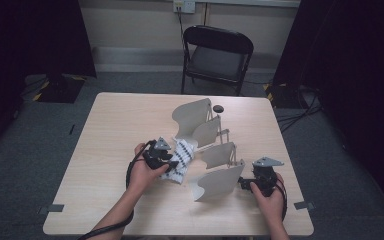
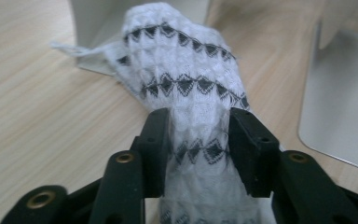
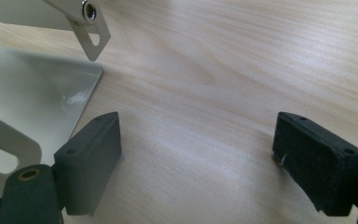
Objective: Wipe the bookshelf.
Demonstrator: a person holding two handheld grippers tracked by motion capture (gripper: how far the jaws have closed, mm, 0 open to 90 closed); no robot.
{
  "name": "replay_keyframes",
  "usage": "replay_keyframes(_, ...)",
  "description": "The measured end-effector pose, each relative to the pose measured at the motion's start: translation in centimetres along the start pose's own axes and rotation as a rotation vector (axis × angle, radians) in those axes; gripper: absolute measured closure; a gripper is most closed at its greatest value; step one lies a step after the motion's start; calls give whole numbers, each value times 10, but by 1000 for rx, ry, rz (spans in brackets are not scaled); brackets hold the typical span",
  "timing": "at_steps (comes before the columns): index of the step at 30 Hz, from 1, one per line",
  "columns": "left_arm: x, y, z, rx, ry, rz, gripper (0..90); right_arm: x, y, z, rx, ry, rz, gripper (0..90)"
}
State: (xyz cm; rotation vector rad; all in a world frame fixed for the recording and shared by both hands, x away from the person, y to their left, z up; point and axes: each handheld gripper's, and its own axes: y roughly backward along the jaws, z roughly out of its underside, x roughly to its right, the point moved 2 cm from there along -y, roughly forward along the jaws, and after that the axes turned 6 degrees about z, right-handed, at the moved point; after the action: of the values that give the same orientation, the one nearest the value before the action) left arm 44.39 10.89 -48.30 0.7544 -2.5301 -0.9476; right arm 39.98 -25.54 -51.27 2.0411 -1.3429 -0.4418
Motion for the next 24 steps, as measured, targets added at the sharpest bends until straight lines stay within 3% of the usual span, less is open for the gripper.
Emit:
replay_keyframes(4,-1,13,1,20,6,-23,479,0,0,0,0,0,0,149)
replay_keyframes(8,5,28,8,34,21,-28,430,-1,1,0,0,1,2,149)
replay_keyframes(12,16,37,16,51,21,-15,454,-1,1,1,1,0,1,148)
replay_keyframes(16,23,35,25,27,18,-21,471,-1,1,1,2,4,-1,148)
replay_keyframes(17,24,34,28,26,22,-5,486,-2,1,1,0,2,-3,148)
replay_keyframes(20,26,28,35,21,49,16,526,-2,1,1,0,3,-5,147)
replay_keyframes(22,22,25,40,-8,42,-3,538,-2,1,1,0,2,-5,147)
replay_keyframes(24,18,23,41,-5,59,-14,554,-2,1,1,-1,2,-5,146)
